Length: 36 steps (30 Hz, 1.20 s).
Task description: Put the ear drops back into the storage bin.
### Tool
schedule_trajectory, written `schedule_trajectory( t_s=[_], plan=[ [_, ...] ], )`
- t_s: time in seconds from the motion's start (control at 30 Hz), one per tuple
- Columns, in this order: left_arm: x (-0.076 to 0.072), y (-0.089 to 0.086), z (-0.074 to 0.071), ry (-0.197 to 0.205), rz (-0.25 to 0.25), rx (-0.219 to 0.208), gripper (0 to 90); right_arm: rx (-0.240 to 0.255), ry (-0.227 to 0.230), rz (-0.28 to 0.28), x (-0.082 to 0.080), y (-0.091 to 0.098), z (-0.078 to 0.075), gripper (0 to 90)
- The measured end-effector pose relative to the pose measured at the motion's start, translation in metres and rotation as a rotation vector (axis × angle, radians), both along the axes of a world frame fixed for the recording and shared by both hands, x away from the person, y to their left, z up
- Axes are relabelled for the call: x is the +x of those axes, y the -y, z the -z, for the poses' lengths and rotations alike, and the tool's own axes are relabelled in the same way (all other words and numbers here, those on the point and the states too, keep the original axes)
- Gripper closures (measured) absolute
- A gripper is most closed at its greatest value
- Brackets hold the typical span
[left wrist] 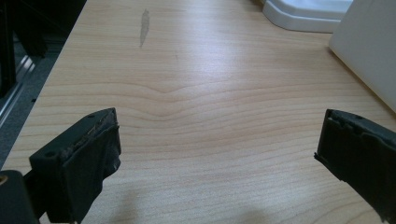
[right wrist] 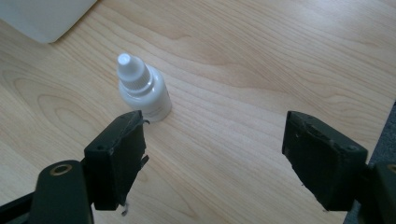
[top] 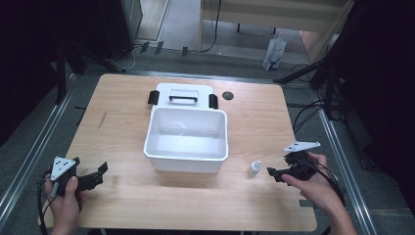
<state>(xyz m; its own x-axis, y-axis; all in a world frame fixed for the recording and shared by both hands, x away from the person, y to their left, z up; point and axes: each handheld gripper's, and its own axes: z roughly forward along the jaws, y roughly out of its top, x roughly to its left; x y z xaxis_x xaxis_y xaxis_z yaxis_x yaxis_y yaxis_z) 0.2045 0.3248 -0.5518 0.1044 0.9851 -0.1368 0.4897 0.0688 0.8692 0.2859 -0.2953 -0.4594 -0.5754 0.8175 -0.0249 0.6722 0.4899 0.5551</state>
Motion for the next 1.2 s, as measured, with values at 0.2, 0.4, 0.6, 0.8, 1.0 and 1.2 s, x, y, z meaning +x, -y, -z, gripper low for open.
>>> schedule_trajectory(
  t_s=[0.2,0.4,0.6,0.8,1.0,1.2],
  plan=[
    [0.000,0.000,0.000,-0.003,0.004,-0.005,0.3,-0.094,-0.079,-0.040,0.016,-0.018,-0.010,33.8],
    [0.000,-0.001,0.000,0.000,0.003,-0.008,0.3,-0.184,-0.118,-0.083,0.024,-0.034,-0.015,42.3],
    [0.000,-0.001,0.000,-0.001,0.003,-0.009,0.3,-0.258,-0.162,-0.186,0.027,-0.053,-0.022,46.3],
    [0.001,-0.001,0.000,-0.002,0.002,-0.011,0.3,-0.302,-0.232,-0.260,0.030,-0.068,-0.026,51.9],
    [0.001,-0.001,0.000,-0.003,0.003,-0.011,0.3,-0.339,-0.284,-0.278,0.037,-0.077,-0.021,55.9],
    [0.001,-0.001,0.000,-0.003,0.004,-0.011,0.3,-0.349,-0.302,-0.290,0.040,-0.085,-0.018,62.5]
  ],
)
